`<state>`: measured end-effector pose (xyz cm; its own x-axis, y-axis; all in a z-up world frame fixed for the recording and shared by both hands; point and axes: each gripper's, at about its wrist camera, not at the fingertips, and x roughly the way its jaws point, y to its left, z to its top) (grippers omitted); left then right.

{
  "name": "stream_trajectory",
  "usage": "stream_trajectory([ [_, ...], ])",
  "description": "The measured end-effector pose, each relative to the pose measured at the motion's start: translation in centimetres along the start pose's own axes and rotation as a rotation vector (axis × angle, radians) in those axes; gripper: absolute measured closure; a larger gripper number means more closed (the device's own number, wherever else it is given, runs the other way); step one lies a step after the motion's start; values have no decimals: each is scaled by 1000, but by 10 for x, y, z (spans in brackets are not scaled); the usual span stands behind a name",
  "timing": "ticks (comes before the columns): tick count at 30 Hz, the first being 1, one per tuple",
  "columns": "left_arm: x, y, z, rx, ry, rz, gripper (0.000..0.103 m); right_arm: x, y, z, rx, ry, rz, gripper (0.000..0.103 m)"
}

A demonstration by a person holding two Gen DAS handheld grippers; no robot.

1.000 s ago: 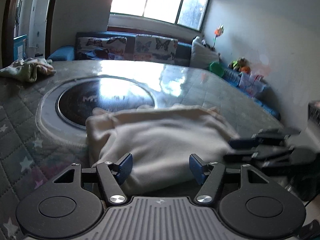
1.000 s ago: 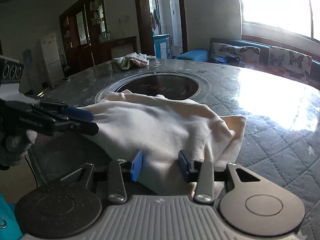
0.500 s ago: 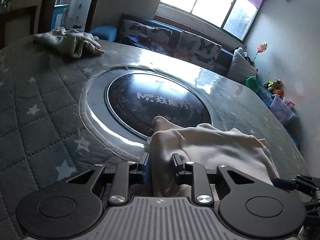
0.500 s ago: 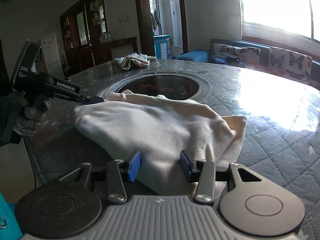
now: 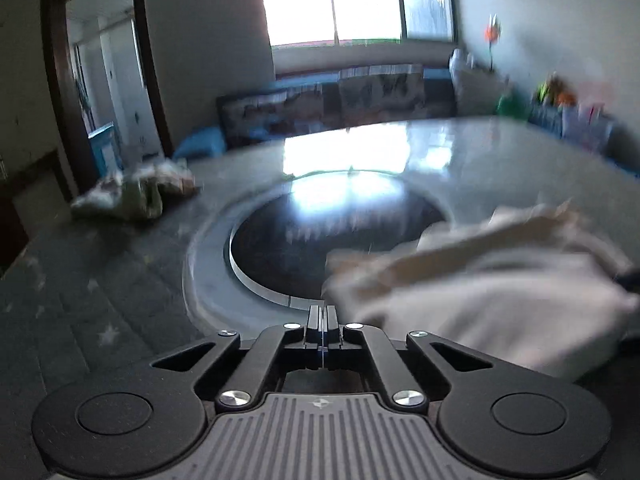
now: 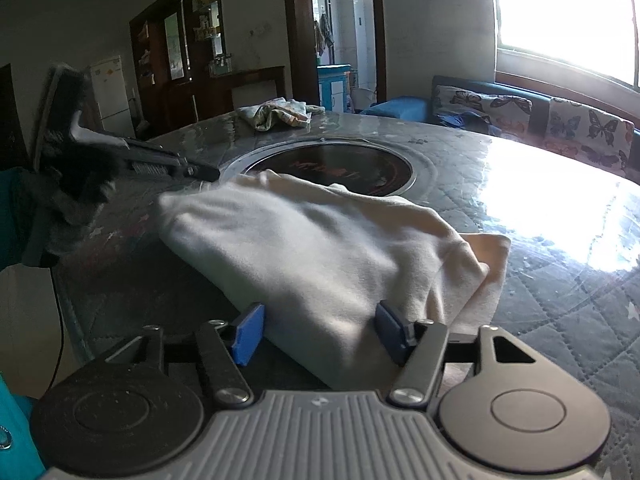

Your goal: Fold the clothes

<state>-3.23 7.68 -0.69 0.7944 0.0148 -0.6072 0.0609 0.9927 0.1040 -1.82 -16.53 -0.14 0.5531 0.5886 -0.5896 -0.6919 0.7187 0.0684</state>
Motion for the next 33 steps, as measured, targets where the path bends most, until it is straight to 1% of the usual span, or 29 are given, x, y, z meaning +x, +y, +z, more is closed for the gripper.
stream_trajectory([
  [1,2,2,-2,-14,14,-6,103,0,1,0,-2,0,0,37],
  [4,-4,12,2,-84,1,-24,102,0,2,-1,-5,1,1,36],
  [6,-11,18,7,-136,-14,-35,101,0,1,-1,-4,2,5,34],
  [7,-15,20,10,-158,-26,-55,101,0,2,0,-5,3,7,33],
  [9,-20,16,17,-185,-38,-121,100,1,3,0,-7,3,9,28],
  [11,-21,9,20,-184,-34,-179,100,2,4,0,-10,3,9,26],
  [12,-18,4,20,-172,-28,-191,100,3,4,0,-8,2,11,26],
  [15,-5,-5,15,-146,21,-188,97,3,3,0,-4,1,13,25],
  [18,1,5,10,-183,19,-186,89,2,3,0,-1,-1,16,25],
  [19,1,9,10,-198,21,-183,90,2,2,-1,2,-2,19,24],
  [21,0,12,12,-210,26,-181,91,2,1,-1,7,-3,30,20],
  [26,-4,-3,26,-143,-17,-199,88,5,2,-1,10,-6,42,14],
  [27,2,-5,28,-139,-5,-196,86,5,2,0,14,-5,43,13],
  [29,17,-6,28,-134,47,-160,86,4,1,0,23,-6,48,13],
  [30,21,-6,27,-134,59,-153,85,4,1,0,28,-8,50,13],
  [32,20,-6,28,-130,52,-155,83,2,-1,0,39,-13,56,13],
  [33,16,-8,29,-124,42,-159,77,1,-1,1,46,-16,60,14],
])
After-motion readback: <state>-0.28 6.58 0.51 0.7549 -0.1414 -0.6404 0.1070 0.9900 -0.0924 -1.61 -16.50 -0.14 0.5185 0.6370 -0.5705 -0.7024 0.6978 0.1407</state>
